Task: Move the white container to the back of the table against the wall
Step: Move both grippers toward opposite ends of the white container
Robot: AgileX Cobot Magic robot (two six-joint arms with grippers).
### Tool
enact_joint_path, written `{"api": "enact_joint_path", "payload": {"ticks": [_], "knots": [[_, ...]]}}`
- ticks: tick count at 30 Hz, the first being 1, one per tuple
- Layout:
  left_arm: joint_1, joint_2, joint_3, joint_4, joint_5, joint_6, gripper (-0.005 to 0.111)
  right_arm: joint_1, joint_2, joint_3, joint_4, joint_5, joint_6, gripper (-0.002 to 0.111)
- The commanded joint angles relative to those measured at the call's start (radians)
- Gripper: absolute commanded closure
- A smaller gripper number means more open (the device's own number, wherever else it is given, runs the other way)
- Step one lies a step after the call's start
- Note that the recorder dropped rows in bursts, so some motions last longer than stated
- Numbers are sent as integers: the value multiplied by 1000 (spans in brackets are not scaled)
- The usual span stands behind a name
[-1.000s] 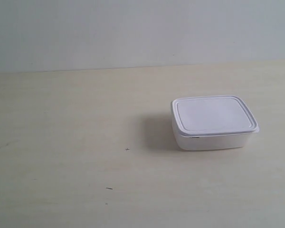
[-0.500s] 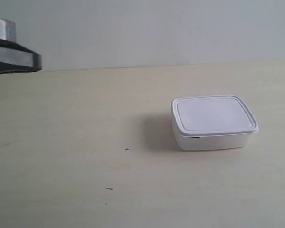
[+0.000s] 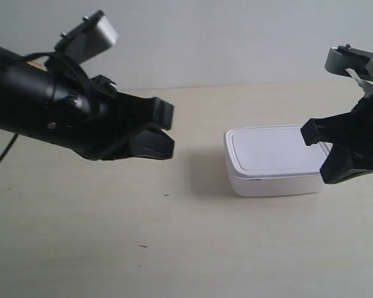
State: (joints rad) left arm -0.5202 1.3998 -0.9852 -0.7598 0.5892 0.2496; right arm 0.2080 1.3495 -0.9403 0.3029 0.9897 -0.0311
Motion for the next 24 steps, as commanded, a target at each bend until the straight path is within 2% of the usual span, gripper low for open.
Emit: {"api": "enact_joint_path", "payload": {"ticks": [1, 5, 14, 24], "knots": [[-84, 71, -77, 144, -28, -161, 107, -118, 38, -9, 63, 45, -121, 108], [-135, 153, -154, 254, -34, -281, 107, -183, 70, -9, 56, 65, -146, 108], [-234, 357, -233, 252, -86, -334, 107, -222, 221, -9, 58, -8, -171, 108], [-246, 591, -397, 252, -135, -338, 107, -222, 410, -9, 58, -162, -172, 108]]}}
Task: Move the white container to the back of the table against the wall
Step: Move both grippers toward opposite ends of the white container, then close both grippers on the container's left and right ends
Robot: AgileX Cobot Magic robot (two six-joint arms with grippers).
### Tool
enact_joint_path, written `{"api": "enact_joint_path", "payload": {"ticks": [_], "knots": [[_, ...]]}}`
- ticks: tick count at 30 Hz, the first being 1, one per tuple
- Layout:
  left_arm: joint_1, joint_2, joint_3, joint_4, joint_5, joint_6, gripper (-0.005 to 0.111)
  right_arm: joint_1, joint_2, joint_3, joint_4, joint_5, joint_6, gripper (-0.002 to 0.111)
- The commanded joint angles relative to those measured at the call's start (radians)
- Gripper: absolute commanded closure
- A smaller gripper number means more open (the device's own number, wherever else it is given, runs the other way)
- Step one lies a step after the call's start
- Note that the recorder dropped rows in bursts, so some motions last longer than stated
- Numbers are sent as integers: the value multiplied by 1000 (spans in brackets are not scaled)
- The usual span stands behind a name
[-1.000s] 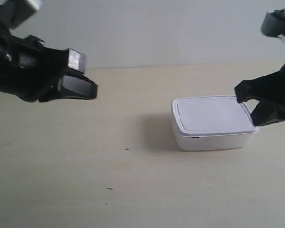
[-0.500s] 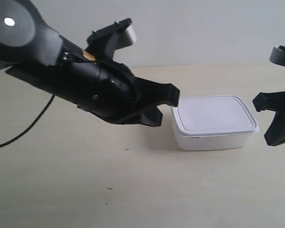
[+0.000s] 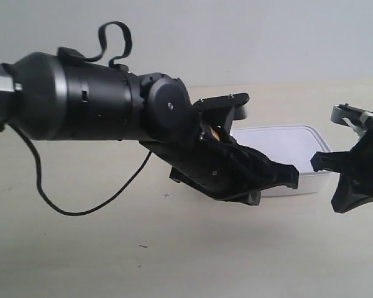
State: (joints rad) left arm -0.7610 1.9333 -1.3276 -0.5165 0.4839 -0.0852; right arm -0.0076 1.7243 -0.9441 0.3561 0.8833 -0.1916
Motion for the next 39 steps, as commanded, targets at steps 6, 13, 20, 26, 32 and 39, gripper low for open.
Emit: {"api": "enact_joint_path", "payload": {"ticks": [6, 13, 20, 26, 32, 39], "knots": [[-5, 155, -119, 8, -61, -10, 107, -7, 37, -5, 5, -179, -17, 108], [-5, 205, -165, 61, -94, -26, 107, -7, 64, -20, 5, -226, -17, 108], [-3, 210, -165, 126, -135, -26, 107, -5, 90, -20, 9, -250, -17, 108], [21, 227, -165, 137, -163, -26, 107, -5, 93, -20, 11, -286, -23, 108], [53, 240, -165, 154, -194, -23, 107, -5, 126, -47, 61, -337, -52, 108], [54, 268, -215, 237, -222, -23, 107, -5, 185, -130, 116, -328, -82, 108]]}}
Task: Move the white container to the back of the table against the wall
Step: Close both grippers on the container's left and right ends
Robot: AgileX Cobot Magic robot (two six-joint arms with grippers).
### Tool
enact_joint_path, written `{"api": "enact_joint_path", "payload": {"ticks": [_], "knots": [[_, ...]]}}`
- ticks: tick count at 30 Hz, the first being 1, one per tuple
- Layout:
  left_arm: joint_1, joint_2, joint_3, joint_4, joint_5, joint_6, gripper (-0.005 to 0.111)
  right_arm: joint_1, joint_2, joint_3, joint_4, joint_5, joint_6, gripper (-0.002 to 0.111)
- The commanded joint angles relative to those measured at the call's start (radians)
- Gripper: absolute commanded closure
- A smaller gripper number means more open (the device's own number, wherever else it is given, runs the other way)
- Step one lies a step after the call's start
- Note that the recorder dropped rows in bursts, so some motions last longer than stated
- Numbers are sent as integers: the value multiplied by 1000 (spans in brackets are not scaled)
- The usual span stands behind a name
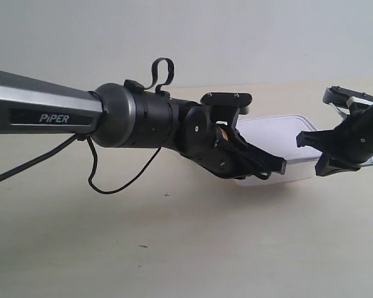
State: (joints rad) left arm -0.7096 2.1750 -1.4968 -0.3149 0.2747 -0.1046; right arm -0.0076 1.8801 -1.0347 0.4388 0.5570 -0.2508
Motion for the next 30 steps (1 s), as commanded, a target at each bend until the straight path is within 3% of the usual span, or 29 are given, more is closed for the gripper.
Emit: {"api": "enact_joint_path", "payload": {"ticks": [1, 11, 30], "knots": [[3, 35, -61, 45, -13, -4, 107, -5, 31, -46, 33, -3, -23, 108], [62, 147, -242, 77, 49, -7, 107, -5, 66, -153, 52, -18, -38, 108], [105, 219, -349, 140, 37, -31, 107, -5, 150, -222, 86, -58, -38, 108]]}}
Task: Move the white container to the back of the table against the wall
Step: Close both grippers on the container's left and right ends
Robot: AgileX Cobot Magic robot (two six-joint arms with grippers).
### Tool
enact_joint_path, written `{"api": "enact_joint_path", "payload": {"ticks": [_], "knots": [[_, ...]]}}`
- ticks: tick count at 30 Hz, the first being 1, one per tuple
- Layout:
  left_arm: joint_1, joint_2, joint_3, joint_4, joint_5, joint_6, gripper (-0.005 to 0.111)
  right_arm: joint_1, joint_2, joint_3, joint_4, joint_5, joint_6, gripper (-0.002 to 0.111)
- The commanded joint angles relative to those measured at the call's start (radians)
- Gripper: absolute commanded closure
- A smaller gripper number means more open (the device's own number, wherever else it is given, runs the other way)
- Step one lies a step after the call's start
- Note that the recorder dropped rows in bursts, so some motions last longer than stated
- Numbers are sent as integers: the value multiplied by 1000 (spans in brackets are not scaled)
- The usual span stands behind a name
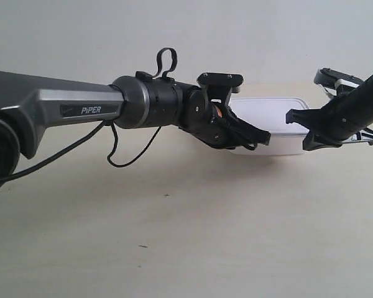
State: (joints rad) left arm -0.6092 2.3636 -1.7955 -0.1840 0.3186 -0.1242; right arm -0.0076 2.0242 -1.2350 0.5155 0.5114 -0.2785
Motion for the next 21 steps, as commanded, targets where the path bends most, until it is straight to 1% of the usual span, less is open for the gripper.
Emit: {"api": "enact_joint_path", "payload": {"ticks": [1, 12, 16, 21], "knots": [[5, 38, -66, 13, -7, -11, 107, -5, 9, -29, 7, -14, -11, 108], [9, 93, -162, 57, 3, -7, 107, -5, 75, -99, 5, -9, -13, 108], [11, 127, -223, 72, 59, -7, 107, -5, 81, -114, 10, -22, -18, 108], [14, 152, -267, 78, 35, -13, 107, -5, 85, -151, 8, -15, -18, 108]]}}
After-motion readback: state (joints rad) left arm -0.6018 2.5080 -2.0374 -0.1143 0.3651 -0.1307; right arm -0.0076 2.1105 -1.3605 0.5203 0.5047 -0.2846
